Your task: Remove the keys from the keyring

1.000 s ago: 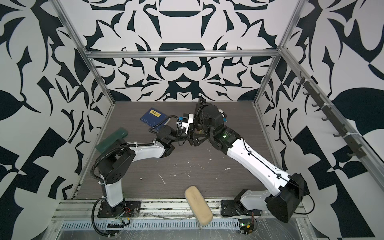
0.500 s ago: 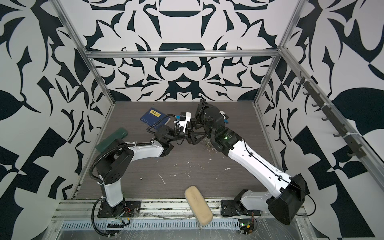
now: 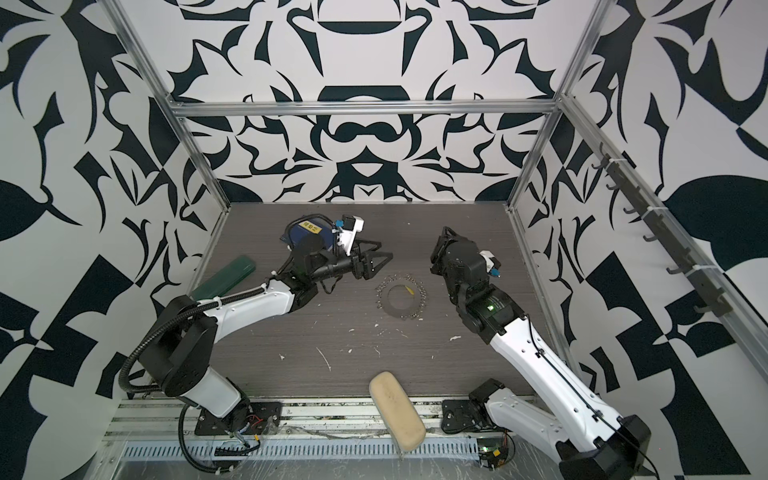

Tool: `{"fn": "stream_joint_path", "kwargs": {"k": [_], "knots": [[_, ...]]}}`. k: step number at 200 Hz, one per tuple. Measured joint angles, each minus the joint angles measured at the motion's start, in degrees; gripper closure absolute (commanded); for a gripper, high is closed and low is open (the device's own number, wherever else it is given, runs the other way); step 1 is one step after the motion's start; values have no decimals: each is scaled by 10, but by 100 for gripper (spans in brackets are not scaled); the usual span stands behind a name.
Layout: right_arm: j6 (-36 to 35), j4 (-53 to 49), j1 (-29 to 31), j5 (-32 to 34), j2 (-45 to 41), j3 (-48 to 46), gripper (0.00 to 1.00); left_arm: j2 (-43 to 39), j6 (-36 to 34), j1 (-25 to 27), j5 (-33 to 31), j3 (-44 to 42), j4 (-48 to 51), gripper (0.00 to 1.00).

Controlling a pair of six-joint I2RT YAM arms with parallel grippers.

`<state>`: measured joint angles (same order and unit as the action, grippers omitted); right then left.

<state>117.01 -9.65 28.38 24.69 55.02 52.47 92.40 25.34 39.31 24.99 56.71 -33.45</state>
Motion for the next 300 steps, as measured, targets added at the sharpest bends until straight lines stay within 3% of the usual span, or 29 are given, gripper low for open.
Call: {"fn": "stream_joint_path", "kwargs": {"k": [69,115,139,166,243,276,300], "knots": [[-142,-3,-61,-187,111,-112,60,40,-38,-1,-35,81,278,6],[-274,27,-82,-279,165,-144,51,51,-53,-15,-37,91,358,3],[-367,19,-87,-330,248,-106,42,51,-57,-31,-37,91,378,3],[-461,5,-91,-368,307,-68,41,51,-57,-42,-37,90,398,1],[-626,-87,-93,-348,325,-50,35,51,-62,-50,-32,84,416,0],[-694,-110,-93,-325,334,-48,42,53,-64,-50,-31,84,420,1],[-731,-121,-93,-319,345,-42,51,54,-64,-50,-31,84,423,1]]}}
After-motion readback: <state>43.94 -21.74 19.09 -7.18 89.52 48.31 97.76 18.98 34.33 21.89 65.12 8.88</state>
